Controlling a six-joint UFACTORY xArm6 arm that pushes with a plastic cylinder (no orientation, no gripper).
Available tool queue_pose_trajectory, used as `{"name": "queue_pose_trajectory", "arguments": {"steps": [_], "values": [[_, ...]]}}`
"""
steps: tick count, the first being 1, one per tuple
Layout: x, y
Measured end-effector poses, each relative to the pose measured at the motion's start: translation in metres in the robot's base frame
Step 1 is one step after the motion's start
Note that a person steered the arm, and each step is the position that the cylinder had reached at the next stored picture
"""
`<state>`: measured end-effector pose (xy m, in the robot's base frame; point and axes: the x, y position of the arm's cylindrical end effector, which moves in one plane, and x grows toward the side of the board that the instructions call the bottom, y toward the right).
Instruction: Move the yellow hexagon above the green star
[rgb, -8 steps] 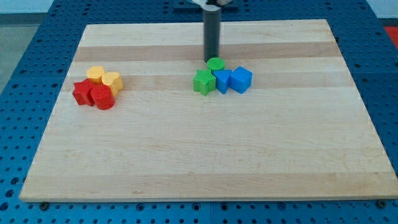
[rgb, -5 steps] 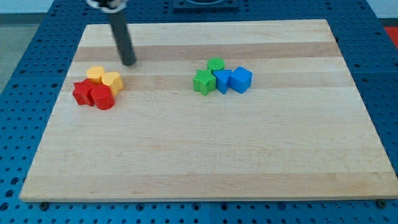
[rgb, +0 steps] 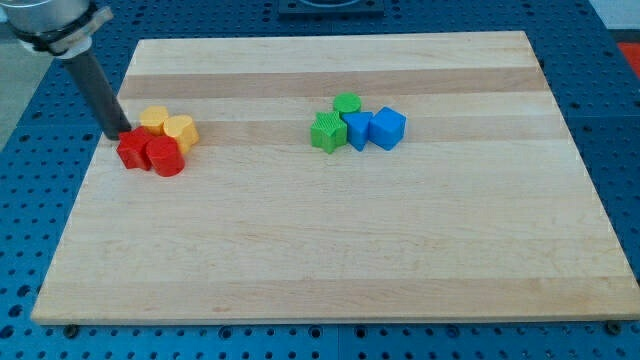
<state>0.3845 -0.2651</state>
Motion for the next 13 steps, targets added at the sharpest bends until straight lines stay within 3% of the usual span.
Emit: {"name": "queue_pose_trajectory", "arguments": {"steps": [2, 6, 10, 11, 13], "values": [[-0.005, 0.057], [-0.055, 0.086], [-0.055, 0.219], [-0.055, 0.223], [-0.052, 0.11]]}}
